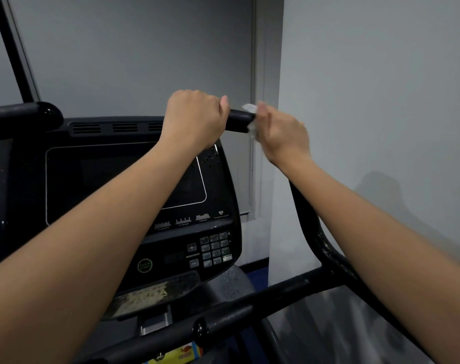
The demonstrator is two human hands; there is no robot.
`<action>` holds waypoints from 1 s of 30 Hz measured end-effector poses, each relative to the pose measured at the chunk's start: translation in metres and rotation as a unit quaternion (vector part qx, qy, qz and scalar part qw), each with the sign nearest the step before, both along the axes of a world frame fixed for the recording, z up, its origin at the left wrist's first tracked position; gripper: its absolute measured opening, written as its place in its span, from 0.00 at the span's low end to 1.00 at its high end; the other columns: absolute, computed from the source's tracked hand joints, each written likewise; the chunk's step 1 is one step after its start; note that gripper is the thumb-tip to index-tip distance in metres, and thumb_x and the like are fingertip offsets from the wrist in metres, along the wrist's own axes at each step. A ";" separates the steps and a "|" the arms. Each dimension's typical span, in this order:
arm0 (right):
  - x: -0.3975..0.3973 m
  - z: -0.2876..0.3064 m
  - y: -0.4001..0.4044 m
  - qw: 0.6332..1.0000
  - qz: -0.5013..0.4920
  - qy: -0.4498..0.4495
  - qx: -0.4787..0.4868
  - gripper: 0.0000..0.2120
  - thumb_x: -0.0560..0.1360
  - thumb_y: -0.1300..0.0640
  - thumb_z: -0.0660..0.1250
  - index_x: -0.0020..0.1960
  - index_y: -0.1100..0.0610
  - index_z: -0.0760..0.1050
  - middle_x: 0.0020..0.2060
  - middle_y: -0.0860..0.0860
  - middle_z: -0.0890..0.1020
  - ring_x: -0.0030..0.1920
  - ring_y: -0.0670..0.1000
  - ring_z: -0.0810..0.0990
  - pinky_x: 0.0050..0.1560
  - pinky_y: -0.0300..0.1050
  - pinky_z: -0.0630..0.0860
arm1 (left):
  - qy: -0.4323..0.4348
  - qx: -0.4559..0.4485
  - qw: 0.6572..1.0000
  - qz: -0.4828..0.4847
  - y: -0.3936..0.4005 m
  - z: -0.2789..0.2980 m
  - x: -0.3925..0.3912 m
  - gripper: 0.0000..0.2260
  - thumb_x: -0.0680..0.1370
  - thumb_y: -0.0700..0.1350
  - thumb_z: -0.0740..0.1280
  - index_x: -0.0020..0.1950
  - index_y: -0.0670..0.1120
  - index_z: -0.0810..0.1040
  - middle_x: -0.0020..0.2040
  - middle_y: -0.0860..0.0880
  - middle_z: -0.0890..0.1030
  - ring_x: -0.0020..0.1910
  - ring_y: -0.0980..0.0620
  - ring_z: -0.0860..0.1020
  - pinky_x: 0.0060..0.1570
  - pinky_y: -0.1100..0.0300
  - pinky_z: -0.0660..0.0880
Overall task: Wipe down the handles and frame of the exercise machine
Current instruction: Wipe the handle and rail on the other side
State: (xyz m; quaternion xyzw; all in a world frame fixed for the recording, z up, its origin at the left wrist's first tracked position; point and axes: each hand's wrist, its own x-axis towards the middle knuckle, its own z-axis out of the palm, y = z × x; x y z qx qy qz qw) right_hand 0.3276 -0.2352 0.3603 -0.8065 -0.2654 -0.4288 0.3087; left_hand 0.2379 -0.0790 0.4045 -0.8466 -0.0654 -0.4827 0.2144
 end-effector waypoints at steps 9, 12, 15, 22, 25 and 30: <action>-0.009 -0.097 -0.047 0.960 0.006 0.218 0.176 0.37 0.75 0.25 0.39 0.45 0.51 0.75 0.36 0.51 0.82 0.39 0.59 0.83 0.47 0.57 0.80 | -0.028 0.005 0.999 -0.014 0.000 -0.006 0.004 0.26 0.85 0.49 0.48 0.31 0.42 0.71 0.26 0.45 0.71 0.26 0.45 0.68 0.33 0.52 0.66; -0.024 -0.126 -0.063 0.948 0.026 0.260 0.181 0.33 0.78 0.29 0.41 0.39 0.49 0.75 0.32 0.48 0.81 0.38 0.56 0.83 0.48 0.57 0.80 | -0.036 0.008 0.999 -0.003 0.000 -0.006 0.005 0.26 0.85 0.49 0.48 0.30 0.43 0.67 0.25 0.46 0.68 0.24 0.46 0.64 0.33 0.52 0.65; -0.013 -0.110 -0.054 0.941 0.006 0.279 0.191 0.38 0.77 0.29 0.35 0.39 0.51 0.75 0.34 0.54 0.83 0.40 0.61 0.84 0.50 0.58 0.79 | -0.039 0.012 0.999 0.010 -0.003 -0.007 0.006 0.25 0.85 0.49 0.48 0.30 0.44 0.65 0.25 0.47 0.65 0.24 0.48 0.60 0.34 0.52 0.62; -0.003 -0.010 -0.008 0.986 0.011 0.114 0.120 0.30 0.83 0.38 0.41 0.57 0.52 0.78 0.36 0.46 0.78 0.42 0.55 0.77 0.43 0.46 0.68 | -0.040 0.016 0.999 0.013 -0.003 -0.009 0.009 0.23 0.85 0.49 0.48 0.34 0.43 0.70 0.25 0.47 0.63 0.26 0.47 0.63 0.35 0.51 0.61; 0.003 -0.023 -0.014 0.994 0.008 0.073 0.087 0.29 0.81 0.33 0.44 0.52 0.53 0.74 0.40 0.49 0.82 0.40 0.55 0.79 0.38 0.47 0.69 | -0.036 0.021 0.999 0.006 -0.002 -0.008 0.008 0.23 0.85 0.49 0.48 0.34 0.42 0.71 0.26 0.47 0.64 0.27 0.45 0.66 0.36 0.50 0.62; -0.009 -0.066 -0.037 0.987 -0.021 0.141 0.077 0.28 0.80 0.33 0.53 0.57 0.59 0.66 0.43 0.53 0.78 0.41 0.57 0.76 0.38 0.48 0.68 | -0.032 0.012 0.999 -0.013 -0.001 -0.007 0.004 0.24 0.85 0.49 0.47 0.35 0.41 0.72 0.29 0.43 0.72 0.29 0.43 0.70 0.37 0.48 0.67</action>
